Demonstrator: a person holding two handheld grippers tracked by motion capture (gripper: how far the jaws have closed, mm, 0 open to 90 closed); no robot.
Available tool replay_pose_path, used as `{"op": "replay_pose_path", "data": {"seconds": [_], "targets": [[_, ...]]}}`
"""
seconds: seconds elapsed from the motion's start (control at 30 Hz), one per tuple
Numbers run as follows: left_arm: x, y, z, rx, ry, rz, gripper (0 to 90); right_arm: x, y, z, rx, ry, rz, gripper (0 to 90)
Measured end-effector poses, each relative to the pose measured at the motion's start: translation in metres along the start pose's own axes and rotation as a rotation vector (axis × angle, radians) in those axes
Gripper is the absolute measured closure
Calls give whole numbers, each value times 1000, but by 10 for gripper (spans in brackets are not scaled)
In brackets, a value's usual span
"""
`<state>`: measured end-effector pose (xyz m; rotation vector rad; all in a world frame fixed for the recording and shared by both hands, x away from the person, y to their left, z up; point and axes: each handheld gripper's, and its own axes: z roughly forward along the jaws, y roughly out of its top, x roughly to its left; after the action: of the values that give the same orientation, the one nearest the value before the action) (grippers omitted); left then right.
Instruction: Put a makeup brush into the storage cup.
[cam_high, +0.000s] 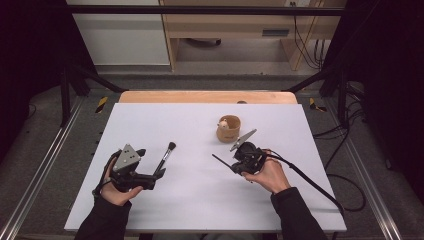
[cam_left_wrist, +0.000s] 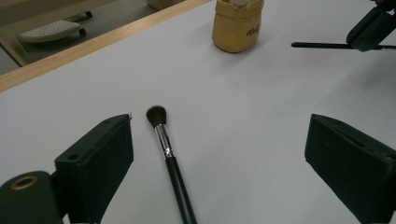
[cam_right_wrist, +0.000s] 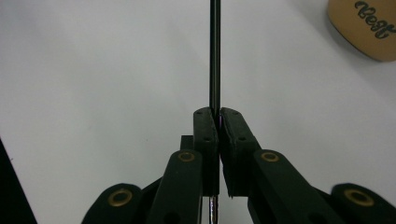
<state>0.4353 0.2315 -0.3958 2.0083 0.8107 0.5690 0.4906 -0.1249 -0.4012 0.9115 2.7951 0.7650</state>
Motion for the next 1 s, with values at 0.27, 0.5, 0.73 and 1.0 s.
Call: {"op": "replay_pose_path", "data": {"seconds": [0.27,0.5,0.73,1.0], "targets": [[-12,16,7,26,-16,68,74,3,-1,-7,-27,26,-20,857],[-19,28,11,46,-25,125,75,6,-1,-10,-26,40,-30,857],[-28,39,18,63,-43,172,78,11,4,-11,-39,63,-47,857],[-43,47,29,99,-66,241,78,17,8,-11,-38,85,-80,857]]}}
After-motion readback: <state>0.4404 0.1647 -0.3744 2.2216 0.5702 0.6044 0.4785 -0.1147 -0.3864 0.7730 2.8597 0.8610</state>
